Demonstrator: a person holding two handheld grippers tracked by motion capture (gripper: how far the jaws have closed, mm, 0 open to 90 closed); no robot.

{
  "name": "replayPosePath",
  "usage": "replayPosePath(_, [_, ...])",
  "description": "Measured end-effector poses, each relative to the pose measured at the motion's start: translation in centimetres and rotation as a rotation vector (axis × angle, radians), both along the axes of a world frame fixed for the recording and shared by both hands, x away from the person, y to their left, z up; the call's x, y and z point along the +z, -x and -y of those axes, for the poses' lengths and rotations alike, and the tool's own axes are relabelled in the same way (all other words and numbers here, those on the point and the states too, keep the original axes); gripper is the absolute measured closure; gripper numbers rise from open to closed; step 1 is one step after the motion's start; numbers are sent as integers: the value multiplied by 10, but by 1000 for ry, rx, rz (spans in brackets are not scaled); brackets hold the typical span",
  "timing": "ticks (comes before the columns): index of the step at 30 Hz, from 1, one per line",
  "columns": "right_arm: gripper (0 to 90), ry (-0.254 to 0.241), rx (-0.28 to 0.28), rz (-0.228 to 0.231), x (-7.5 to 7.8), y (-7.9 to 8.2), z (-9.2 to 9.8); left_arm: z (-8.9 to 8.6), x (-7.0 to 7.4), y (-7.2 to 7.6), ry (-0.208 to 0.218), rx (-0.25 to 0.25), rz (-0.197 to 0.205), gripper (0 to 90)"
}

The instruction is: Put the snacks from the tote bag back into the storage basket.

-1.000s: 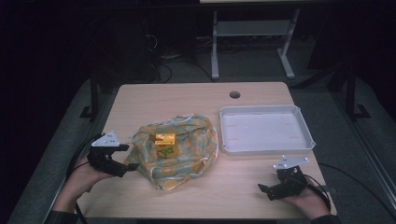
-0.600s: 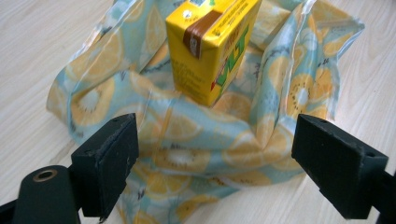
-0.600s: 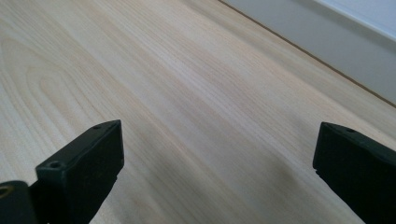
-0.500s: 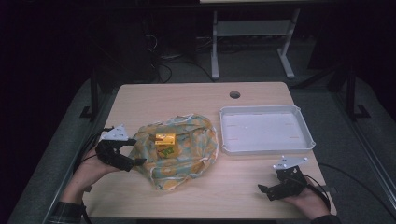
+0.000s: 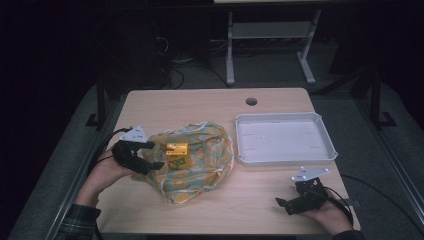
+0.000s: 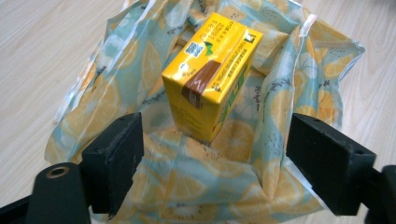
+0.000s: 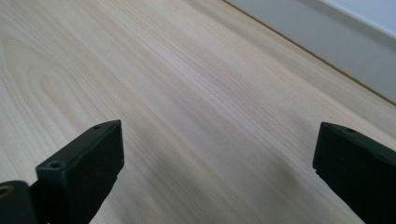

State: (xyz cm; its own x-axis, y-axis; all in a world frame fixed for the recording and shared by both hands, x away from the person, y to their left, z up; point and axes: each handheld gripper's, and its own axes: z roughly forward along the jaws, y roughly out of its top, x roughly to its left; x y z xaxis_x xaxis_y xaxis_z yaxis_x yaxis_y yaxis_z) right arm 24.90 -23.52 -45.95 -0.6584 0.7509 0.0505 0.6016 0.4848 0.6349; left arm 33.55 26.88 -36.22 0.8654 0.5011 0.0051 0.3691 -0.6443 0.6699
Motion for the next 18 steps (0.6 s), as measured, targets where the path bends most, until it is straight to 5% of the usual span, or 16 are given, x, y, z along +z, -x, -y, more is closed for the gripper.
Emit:
replayPosePath(8, [16,1,1,0,0,0,0,6,1,-9,-20,-24,1,334])
replayPosePath(17, [16,2,2,1,0,0,1,4,-2,-13,-41,-20,-60,818])
replayPosePath(18, [16,0,-3,-7,0,1,0,3,-3,-14,-51,-18,-65,818])
